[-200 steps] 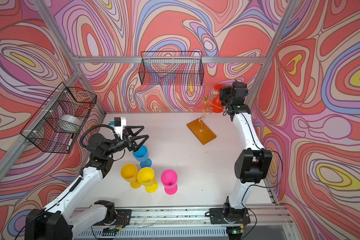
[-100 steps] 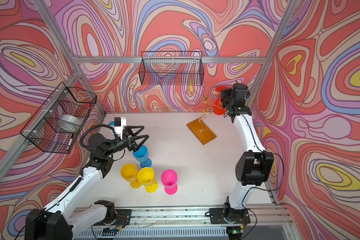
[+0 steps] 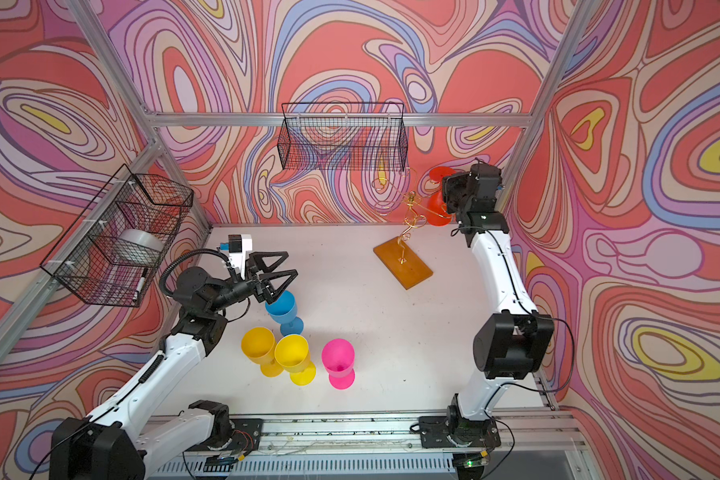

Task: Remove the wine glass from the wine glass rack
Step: 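Pull the red glass out of the rack holder with the right gripper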

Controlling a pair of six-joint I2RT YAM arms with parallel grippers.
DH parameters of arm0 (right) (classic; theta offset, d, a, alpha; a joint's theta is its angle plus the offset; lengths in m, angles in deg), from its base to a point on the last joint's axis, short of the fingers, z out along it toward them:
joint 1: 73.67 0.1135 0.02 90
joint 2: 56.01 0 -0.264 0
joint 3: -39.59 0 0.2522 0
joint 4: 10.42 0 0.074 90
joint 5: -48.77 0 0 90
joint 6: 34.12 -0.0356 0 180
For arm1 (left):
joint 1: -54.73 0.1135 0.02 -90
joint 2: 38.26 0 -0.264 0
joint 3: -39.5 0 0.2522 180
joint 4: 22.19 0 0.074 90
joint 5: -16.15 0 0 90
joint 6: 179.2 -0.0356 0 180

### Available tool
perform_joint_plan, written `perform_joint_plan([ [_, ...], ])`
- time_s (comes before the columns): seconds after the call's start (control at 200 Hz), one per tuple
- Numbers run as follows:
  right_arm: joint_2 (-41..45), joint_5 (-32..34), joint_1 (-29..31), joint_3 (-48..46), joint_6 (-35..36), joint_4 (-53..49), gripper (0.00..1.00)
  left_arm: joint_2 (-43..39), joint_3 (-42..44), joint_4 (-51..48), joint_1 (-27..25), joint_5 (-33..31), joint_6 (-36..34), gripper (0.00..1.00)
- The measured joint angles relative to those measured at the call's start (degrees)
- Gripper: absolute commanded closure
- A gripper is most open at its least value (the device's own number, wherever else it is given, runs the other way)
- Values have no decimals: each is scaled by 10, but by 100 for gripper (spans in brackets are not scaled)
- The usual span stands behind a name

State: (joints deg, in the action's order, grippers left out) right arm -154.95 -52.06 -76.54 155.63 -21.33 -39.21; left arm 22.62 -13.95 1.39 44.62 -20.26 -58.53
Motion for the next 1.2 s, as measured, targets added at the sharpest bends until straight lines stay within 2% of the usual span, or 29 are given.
perform_joint_plan([
  [0.456,-10,-51,17,10,13,-3,100,0,0,-5,0,0,0,0],
  [0.927,-102,-60,22,78,16,34,100,1,0,-17,0,0,-5,0],
  [1.197,-121,-57,18,96,16,78,100,4,0,-24,0,0,-7,0],
])
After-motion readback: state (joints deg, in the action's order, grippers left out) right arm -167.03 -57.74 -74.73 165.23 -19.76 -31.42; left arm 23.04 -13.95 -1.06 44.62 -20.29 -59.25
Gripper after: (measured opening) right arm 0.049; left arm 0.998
